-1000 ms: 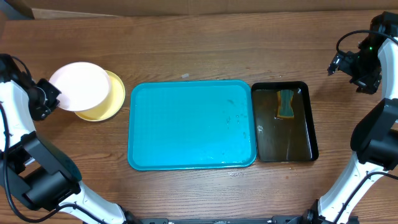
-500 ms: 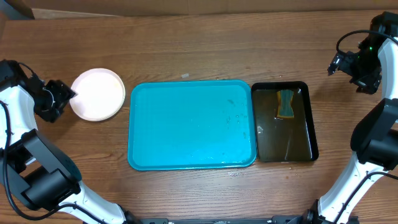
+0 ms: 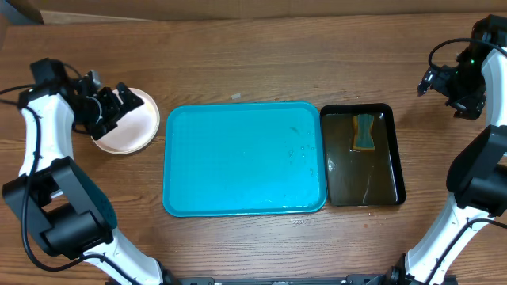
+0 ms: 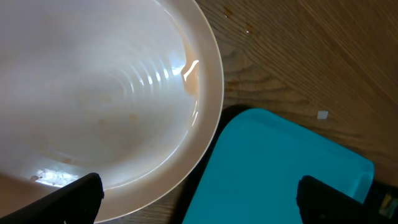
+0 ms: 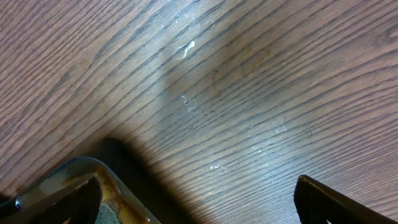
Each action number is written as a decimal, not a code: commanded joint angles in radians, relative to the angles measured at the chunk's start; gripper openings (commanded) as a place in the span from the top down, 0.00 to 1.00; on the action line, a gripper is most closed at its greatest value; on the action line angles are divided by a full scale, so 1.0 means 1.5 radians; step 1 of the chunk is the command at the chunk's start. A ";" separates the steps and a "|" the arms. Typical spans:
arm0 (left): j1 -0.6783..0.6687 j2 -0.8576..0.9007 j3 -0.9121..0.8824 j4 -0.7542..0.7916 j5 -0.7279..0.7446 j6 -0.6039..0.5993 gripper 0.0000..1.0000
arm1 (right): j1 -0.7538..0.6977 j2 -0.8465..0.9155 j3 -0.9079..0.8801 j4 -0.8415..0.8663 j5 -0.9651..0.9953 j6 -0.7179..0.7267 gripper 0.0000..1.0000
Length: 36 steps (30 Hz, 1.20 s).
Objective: Clean dirty plates on tray and stack at the side
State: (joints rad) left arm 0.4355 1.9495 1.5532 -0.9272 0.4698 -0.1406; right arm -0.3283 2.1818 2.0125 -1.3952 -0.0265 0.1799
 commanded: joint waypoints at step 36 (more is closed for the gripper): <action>-0.013 0.006 -0.004 -0.002 -0.044 0.019 0.00 | 0.283 -0.647 0.007 0.085 0.001 0.001 0.00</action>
State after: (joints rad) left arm 0.4183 1.9495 1.5524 -0.9272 0.4068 -0.1299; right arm 0.0372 1.3327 2.0220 -1.2545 -0.0341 0.1829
